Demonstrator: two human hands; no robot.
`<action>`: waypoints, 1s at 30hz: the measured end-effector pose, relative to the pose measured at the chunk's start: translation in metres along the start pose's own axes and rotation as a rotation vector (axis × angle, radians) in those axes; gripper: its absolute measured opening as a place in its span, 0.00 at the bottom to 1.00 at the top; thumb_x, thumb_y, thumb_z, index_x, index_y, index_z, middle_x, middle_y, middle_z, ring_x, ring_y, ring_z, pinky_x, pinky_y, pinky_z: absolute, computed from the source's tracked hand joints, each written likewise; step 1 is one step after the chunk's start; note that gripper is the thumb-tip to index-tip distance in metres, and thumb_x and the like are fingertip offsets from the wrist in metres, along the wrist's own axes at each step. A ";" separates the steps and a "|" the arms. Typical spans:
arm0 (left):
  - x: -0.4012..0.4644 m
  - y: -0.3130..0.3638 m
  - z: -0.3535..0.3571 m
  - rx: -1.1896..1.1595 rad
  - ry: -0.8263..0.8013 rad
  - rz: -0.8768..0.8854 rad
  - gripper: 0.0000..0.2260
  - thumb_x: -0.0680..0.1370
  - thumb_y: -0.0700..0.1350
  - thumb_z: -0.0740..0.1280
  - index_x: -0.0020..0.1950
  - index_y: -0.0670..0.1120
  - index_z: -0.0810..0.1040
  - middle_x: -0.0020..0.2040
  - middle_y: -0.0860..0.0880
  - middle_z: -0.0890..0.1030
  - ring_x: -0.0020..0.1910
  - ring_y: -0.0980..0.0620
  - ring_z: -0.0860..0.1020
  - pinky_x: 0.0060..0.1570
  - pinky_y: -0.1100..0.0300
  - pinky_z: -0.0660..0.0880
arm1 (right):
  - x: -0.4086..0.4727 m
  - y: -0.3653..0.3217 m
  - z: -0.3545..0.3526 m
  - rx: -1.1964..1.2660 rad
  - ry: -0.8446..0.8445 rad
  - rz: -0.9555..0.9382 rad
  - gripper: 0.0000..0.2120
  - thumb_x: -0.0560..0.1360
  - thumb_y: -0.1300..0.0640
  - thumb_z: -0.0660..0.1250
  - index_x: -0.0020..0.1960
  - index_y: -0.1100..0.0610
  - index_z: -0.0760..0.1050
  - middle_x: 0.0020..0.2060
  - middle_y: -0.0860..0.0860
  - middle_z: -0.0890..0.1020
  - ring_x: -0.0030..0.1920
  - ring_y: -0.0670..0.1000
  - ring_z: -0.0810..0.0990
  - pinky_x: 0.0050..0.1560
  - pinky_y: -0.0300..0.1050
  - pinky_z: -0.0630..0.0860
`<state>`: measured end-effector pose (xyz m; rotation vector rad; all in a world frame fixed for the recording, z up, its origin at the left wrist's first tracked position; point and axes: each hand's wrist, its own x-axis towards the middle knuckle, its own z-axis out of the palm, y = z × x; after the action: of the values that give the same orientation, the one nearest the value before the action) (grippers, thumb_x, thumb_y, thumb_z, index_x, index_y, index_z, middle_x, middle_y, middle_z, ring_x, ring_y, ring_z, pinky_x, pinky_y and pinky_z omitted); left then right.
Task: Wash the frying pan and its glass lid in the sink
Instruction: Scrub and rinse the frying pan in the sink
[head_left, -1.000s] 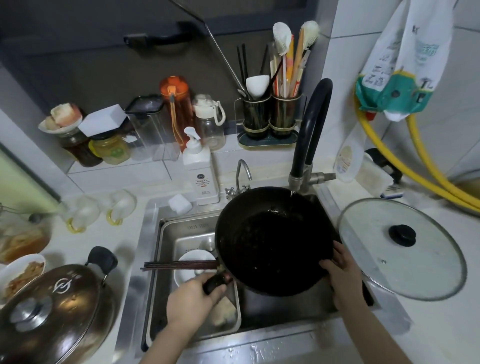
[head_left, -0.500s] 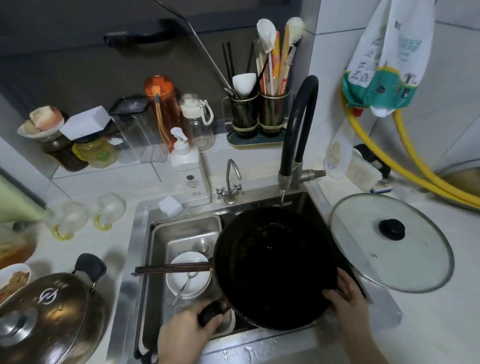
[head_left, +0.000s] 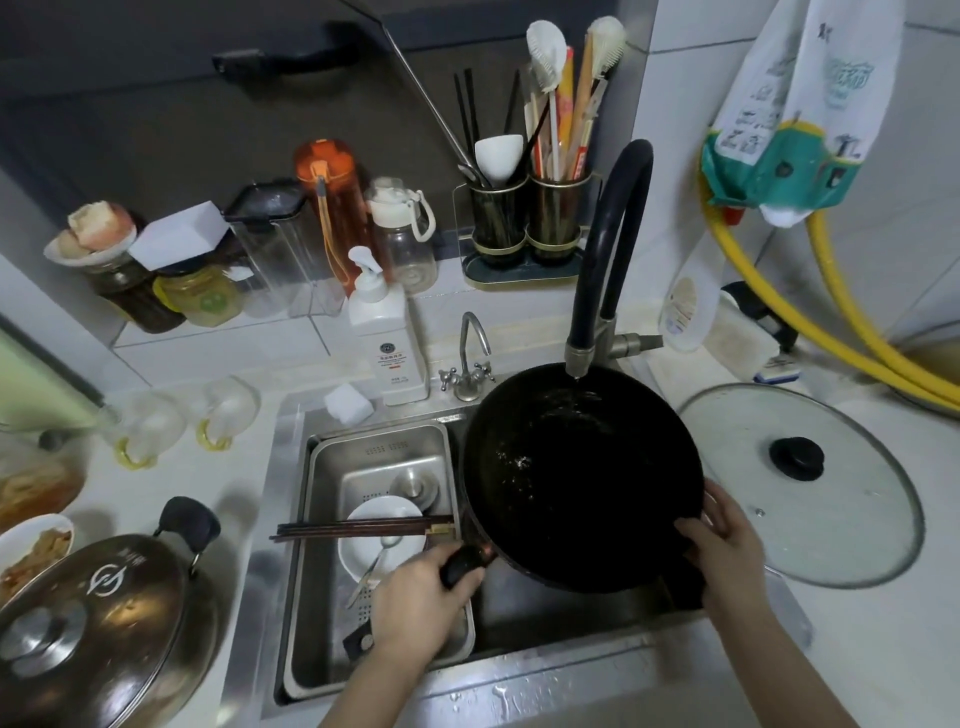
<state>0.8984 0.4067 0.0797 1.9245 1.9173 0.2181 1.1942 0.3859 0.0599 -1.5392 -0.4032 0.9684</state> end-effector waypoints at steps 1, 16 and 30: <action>-0.003 -0.003 0.003 0.010 -0.012 0.013 0.20 0.71 0.65 0.65 0.61 0.63 0.75 0.53 0.55 0.84 0.54 0.53 0.81 0.49 0.61 0.74 | -0.006 0.003 -0.004 -0.014 0.003 0.003 0.25 0.71 0.75 0.61 0.60 0.51 0.75 0.49 0.46 0.84 0.43 0.45 0.82 0.39 0.36 0.80; 0.018 -0.022 -0.040 0.423 -0.154 0.364 0.18 0.78 0.55 0.58 0.68 0.58 0.68 0.60 0.47 0.79 0.57 0.44 0.78 0.53 0.54 0.74 | 0.030 0.005 0.034 -0.410 -0.082 0.015 0.21 0.68 0.51 0.68 0.60 0.48 0.77 0.53 0.55 0.82 0.52 0.58 0.80 0.58 0.62 0.76; 0.056 0.014 -0.035 -0.215 -0.460 0.006 0.09 0.74 0.49 0.69 0.54 0.50 0.81 0.27 0.51 0.76 0.21 0.52 0.73 0.23 0.65 0.70 | 0.031 -0.042 0.074 -0.493 -0.419 -0.233 0.26 0.73 0.52 0.70 0.69 0.48 0.67 0.75 0.50 0.59 0.74 0.52 0.59 0.73 0.51 0.58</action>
<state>0.8998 0.4687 0.1071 1.6631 1.5192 -0.0187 1.1673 0.4656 0.0929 -1.6670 -1.1633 1.0524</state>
